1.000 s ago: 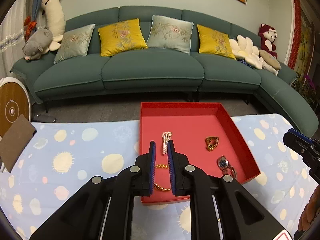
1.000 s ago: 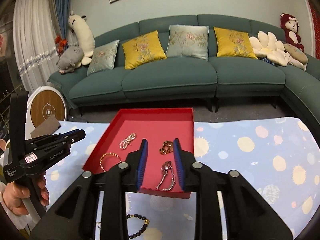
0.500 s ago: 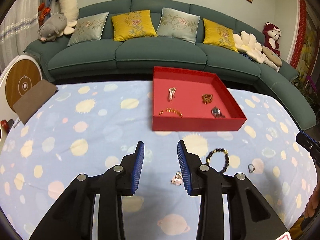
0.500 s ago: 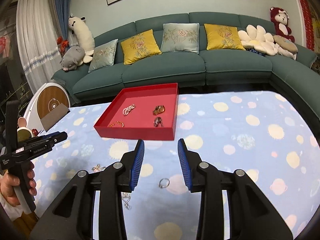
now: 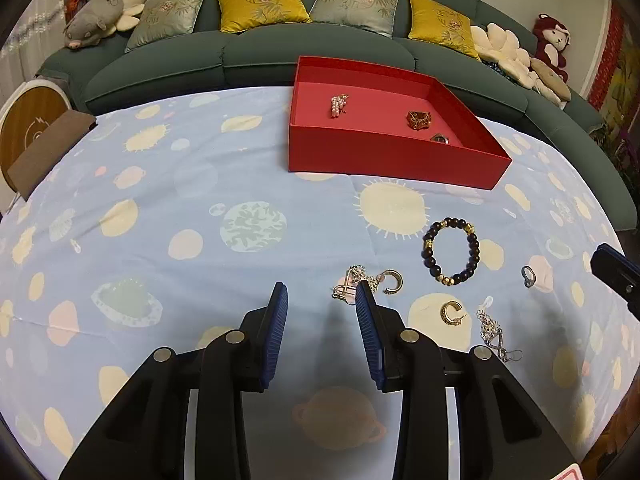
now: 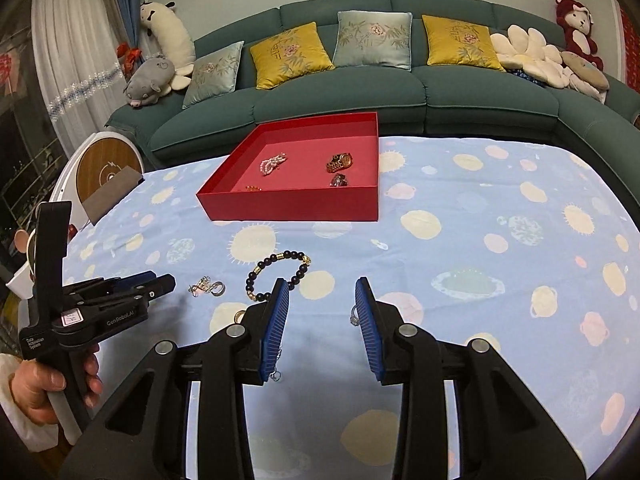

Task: Organize jewelry
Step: 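Withdraw both tools and move the right tool toward the black bead bracelet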

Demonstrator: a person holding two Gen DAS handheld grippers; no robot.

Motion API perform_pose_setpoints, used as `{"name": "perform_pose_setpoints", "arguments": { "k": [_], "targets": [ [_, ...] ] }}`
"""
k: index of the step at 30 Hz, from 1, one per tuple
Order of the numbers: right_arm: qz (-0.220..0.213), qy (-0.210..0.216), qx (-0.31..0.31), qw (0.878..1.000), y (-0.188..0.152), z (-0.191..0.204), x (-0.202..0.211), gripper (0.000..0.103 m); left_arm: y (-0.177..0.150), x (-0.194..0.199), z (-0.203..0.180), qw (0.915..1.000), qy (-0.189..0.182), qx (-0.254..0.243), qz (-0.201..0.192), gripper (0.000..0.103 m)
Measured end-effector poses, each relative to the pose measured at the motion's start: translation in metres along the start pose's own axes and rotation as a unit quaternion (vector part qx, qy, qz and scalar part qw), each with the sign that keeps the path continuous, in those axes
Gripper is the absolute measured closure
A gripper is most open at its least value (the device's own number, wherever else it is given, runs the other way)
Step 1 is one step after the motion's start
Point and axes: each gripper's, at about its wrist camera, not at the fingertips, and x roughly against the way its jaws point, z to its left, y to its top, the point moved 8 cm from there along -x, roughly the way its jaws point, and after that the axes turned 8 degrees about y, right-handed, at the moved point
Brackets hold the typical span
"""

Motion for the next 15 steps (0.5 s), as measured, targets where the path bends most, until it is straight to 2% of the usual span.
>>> {"name": "perform_pose_setpoints", "arguments": {
  "k": [5,8,15],
  "targets": [
    [0.037,0.015,-0.015,0.999,-0.007,0.005,-0.036,0.069,0.001,0.0,-0.004,1.0,0.005,-0.003,-0.003,0.068],
    [0.046,0.015,-0.005,0.999,-0.004,0.014,-0.055,0.069,0.001,0.003,-0.002,1.0,0.004,0.003,-0.003,0.065],
    [0.059,-0.003,-0.004,0.998,0.003,0.021,-0.089,0.069,0.001,0.007,0.01,0.9999,-0.002,0.011,-0.004,0.064]
  ]
}}
